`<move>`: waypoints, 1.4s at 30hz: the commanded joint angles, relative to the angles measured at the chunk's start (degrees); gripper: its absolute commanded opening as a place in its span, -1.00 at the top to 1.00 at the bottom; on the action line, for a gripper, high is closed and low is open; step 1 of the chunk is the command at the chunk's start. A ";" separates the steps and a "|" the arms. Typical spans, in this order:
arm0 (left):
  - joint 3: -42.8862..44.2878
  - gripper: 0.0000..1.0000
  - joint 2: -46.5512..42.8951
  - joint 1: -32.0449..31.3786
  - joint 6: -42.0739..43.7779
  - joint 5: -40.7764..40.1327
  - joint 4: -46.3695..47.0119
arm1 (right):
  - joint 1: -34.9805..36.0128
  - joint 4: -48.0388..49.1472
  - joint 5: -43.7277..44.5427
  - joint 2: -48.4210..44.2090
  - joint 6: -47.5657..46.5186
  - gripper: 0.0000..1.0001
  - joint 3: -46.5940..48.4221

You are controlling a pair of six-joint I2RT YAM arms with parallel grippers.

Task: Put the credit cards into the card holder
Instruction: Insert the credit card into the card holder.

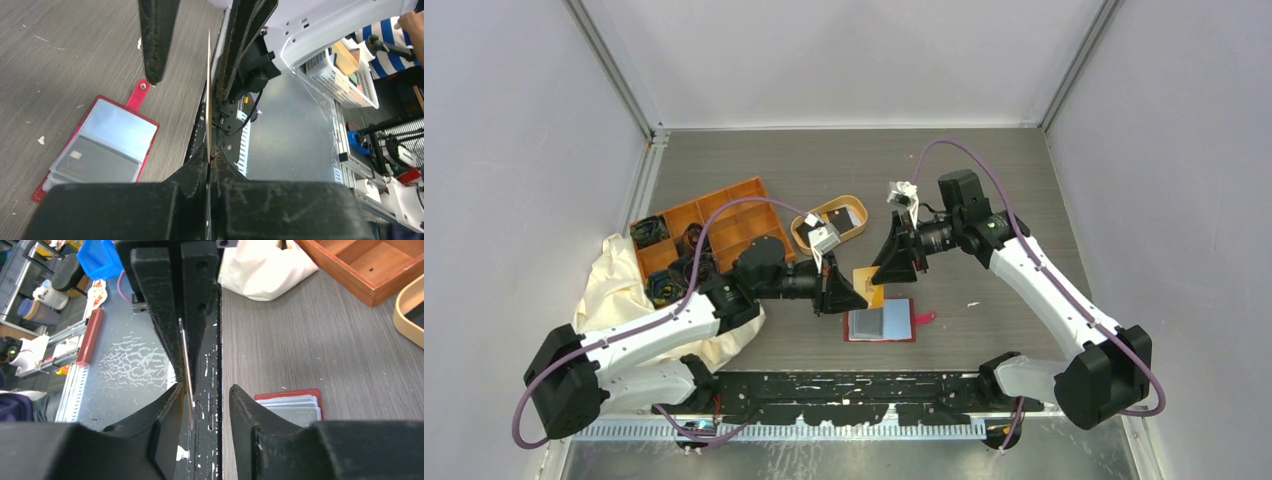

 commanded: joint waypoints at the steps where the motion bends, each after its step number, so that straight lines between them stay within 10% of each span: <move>1: 3.66 1.00 0.98 0.18 3.21 3.99 -1.89 | 0.93 1.55 -3.06 -0.29 -1.08 0.27 0.00; 6: 4.75 0.97 1.26 0.21 4.81 2.44 -5.32 | 1.03 0.51 -3.21 0.30 -0.49 0.93 1.00; 14: -6.11 -0.15 -8.48 0.73 -4.21 -20.21 -7.90 | -5.53 10.52 8.53 0.77 18.04 0.99 -7.68; 26: -12.39 -0.23 -3.47 -4.40 -16.56 -35.19 -5.75 | -10.38 14.08 25.96 5.26 32.84 0.98 -17.95; 42: -7.65 -0.21 10.63 -6.17 -18.13 -37.08 -4.40 | -12.20 19.69 23.21 8.89 33.64 0.98 -24.81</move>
